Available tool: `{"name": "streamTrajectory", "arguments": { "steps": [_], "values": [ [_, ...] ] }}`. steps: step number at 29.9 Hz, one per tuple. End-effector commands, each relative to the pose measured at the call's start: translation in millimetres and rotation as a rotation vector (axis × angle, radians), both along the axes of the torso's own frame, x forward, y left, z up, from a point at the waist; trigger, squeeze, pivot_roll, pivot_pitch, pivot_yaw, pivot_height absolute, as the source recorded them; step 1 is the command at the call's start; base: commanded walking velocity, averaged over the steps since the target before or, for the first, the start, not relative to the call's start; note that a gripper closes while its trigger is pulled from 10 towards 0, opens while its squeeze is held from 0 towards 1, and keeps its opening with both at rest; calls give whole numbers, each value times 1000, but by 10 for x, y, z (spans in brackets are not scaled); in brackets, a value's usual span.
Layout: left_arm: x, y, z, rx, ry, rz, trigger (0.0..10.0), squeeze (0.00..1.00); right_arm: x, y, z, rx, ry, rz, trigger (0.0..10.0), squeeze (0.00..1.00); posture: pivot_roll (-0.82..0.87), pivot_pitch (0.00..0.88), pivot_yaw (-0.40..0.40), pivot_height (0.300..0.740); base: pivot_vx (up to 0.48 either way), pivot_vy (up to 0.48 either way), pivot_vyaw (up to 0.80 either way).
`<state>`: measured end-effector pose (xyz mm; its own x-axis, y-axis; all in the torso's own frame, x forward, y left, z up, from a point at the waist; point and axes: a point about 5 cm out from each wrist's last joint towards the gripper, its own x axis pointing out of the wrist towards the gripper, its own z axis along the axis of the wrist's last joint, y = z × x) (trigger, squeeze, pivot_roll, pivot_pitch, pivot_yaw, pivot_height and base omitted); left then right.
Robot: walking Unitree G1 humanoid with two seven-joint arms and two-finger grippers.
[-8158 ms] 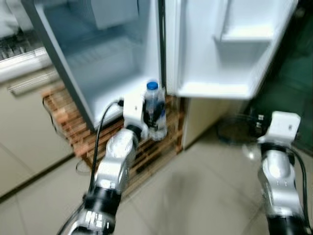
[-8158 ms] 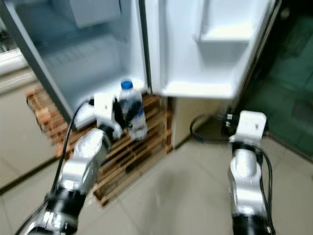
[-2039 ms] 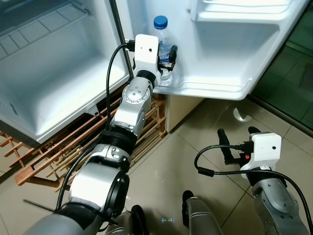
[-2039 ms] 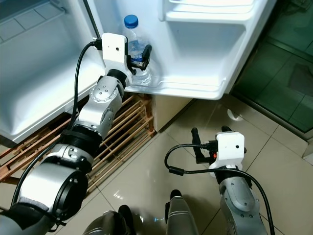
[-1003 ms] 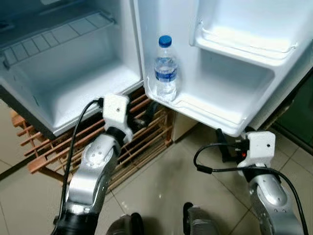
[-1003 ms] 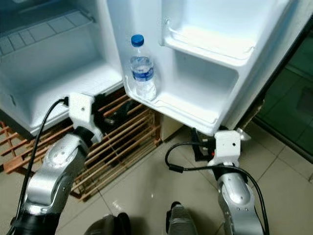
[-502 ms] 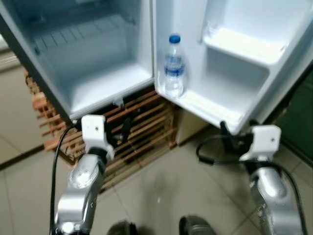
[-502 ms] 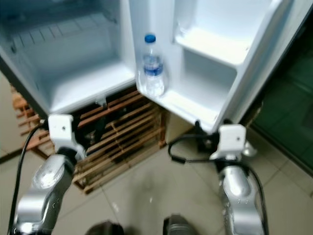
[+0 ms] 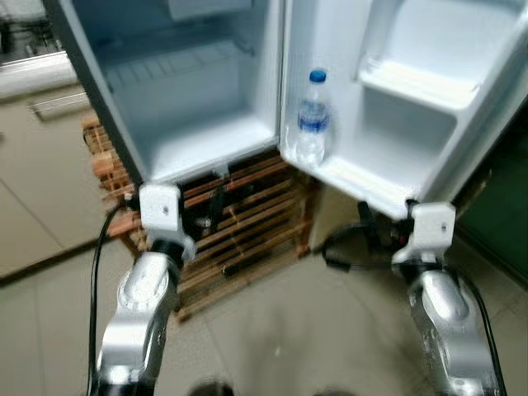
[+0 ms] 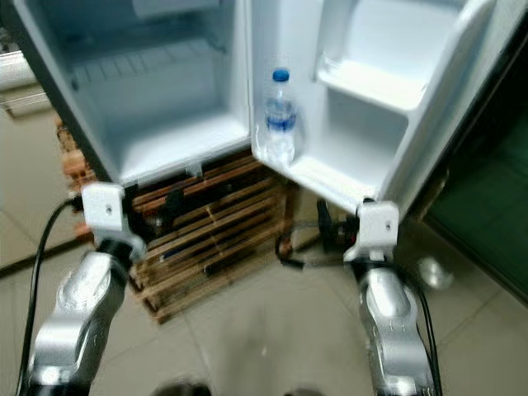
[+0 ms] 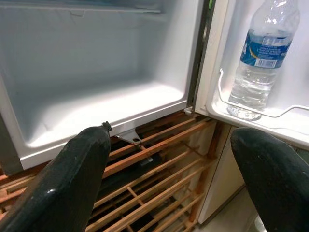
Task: Restocking fridge
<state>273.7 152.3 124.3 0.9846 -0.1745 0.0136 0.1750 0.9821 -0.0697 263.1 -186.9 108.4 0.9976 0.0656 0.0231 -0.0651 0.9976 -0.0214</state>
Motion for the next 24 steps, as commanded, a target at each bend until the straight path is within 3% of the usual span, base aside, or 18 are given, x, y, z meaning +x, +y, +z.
{"name": "streamTrajectory", "arguments": {
  "steps": [1,8,10,18,24],
  "values": [
    [4,-53,0,9,-6,-22,10000,0,12,-57,13,15,3,-19,10000,0,-145,48,25,740,0,-480,0],
    [62,-79,4,27,-10,-14,10000,0,53,26,-21,-28,17,10,10000,0,-143,49,24,740,0,-477,0],
    [67,-51,-10,32,-6,-11,10000,0,48,43,-28,-34,18,21,10000,12,-146,48,26,740,0,-465,772],
    [90,15,0,30,-11,9,10000,0,10,56,-63,-67,27,66,10000,165,-145,44,21,740,0,0,781],
    [94,34,-51,12,10,42,10000,0,-39,67,-86,-82,34,99,10000,204,-150,36,18,740,0,0,778]
  ]
}}
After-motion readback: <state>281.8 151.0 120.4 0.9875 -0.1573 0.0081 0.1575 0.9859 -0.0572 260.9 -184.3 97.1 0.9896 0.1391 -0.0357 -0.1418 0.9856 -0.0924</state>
